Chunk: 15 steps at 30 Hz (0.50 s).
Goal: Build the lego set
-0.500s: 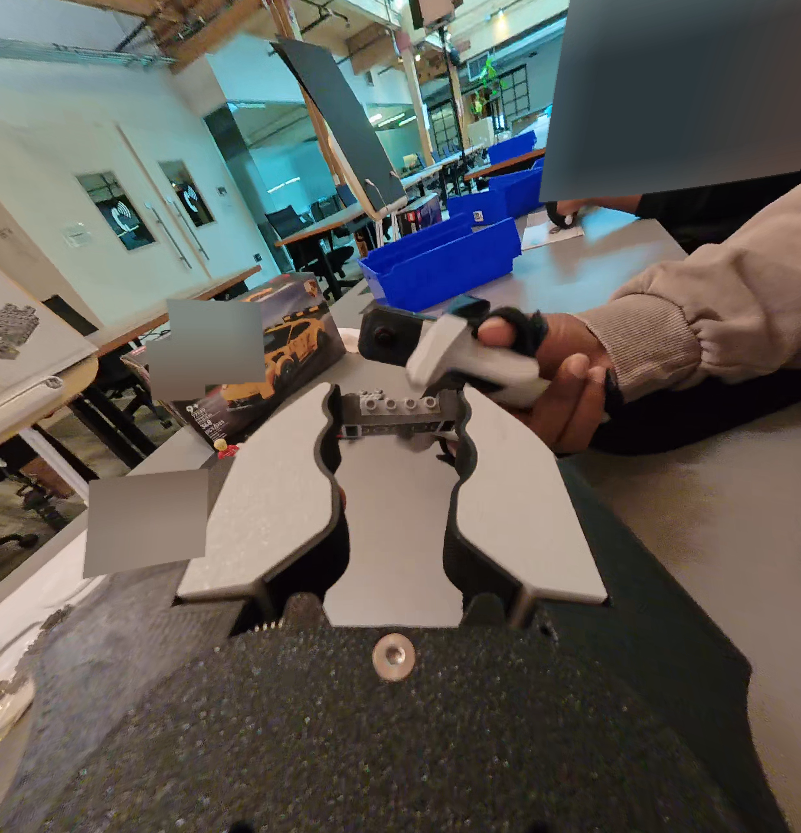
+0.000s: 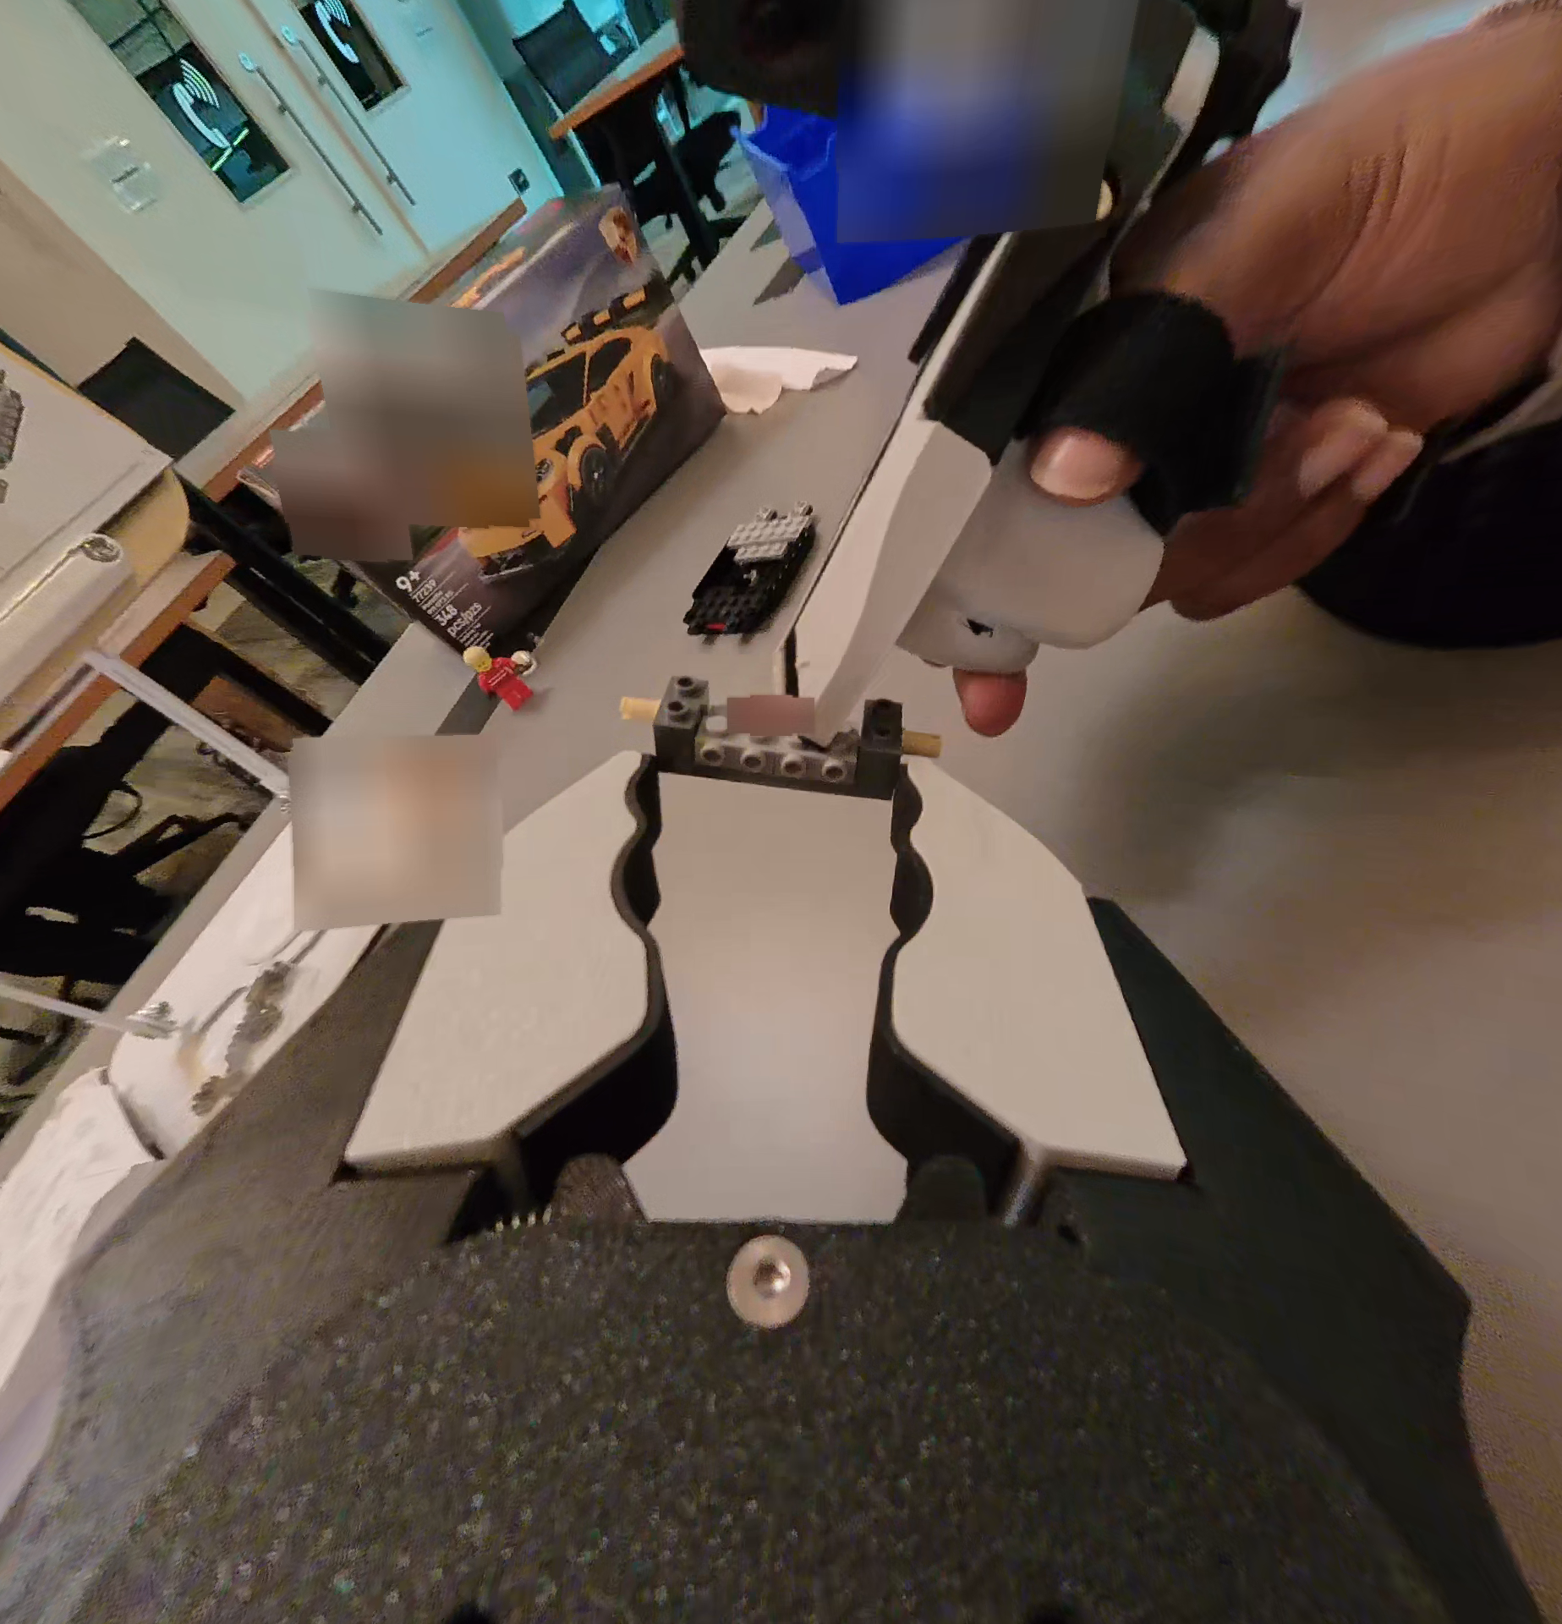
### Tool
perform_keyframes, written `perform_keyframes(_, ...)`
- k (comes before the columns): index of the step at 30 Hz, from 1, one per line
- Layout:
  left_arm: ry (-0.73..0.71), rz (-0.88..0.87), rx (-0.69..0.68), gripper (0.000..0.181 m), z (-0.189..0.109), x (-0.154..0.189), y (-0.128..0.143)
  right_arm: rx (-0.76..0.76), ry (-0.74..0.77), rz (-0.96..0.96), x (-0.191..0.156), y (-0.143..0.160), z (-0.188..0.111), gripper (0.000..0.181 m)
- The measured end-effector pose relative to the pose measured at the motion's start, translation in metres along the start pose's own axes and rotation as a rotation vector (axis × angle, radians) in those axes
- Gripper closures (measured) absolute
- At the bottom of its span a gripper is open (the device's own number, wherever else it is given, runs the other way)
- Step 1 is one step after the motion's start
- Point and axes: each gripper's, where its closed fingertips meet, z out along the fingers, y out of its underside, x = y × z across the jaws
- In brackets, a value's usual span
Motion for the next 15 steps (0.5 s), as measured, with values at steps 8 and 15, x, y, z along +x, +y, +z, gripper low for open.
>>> perform_keyframes(8,0.047,-0.012,-0.036,0.131,0.007,0.006,0.019,-0.065,0.097,-0.037,0.016,0.014,0.008,0.164)
perform_keyframes(15,0.204,-0.286,-0.257,0.131,0.024,0.015,0.071,-0.060,0.110,-0.049,0.037,0.017,0.004,0.154)
